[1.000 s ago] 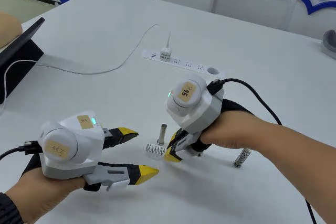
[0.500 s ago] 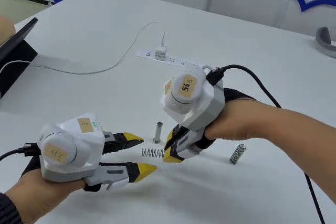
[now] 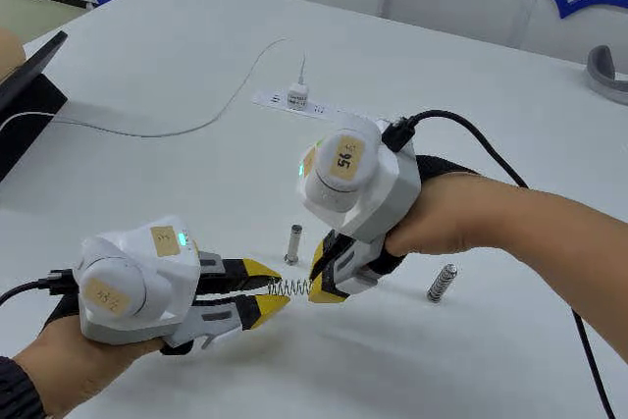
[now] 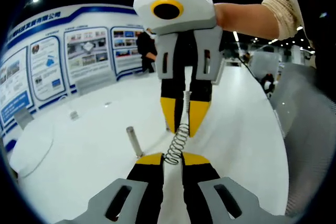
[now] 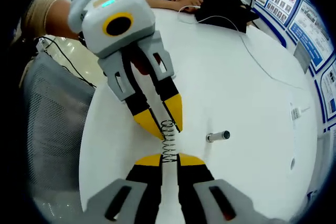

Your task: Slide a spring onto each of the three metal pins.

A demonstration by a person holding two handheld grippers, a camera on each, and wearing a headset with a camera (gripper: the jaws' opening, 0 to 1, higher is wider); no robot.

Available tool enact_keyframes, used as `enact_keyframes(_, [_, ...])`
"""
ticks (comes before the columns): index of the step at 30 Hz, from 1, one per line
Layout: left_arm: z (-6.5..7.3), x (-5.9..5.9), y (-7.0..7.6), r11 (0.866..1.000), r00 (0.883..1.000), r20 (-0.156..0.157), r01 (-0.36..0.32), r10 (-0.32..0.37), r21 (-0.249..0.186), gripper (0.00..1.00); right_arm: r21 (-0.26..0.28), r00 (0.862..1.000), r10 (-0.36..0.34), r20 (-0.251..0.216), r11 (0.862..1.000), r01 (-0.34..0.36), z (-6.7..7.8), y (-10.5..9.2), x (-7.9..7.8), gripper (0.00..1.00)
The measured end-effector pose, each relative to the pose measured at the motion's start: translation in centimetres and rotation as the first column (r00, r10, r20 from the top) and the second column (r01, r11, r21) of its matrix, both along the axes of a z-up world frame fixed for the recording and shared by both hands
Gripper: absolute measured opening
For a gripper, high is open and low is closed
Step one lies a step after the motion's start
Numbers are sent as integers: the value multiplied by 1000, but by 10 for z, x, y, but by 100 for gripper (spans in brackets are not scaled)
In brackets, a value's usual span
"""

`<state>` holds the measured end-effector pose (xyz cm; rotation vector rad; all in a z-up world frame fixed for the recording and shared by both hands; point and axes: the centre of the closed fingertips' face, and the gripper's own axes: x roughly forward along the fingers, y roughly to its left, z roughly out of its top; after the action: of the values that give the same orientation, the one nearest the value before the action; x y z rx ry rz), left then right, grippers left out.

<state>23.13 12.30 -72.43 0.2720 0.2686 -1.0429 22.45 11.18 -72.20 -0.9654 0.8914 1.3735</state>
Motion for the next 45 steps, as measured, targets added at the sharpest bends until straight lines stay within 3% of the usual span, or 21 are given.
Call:
enact_keyframes(22, [0,-3,-7,1000,1000,-12,21,-21,-7,11,48,998,43,36,998,-45,28,18,-5,11])
enact_keyframes(45, [4,-3,-12,999,999,-30,19,-20,-38,11,56,996,73,53,996,-76,34,28,-7,14])
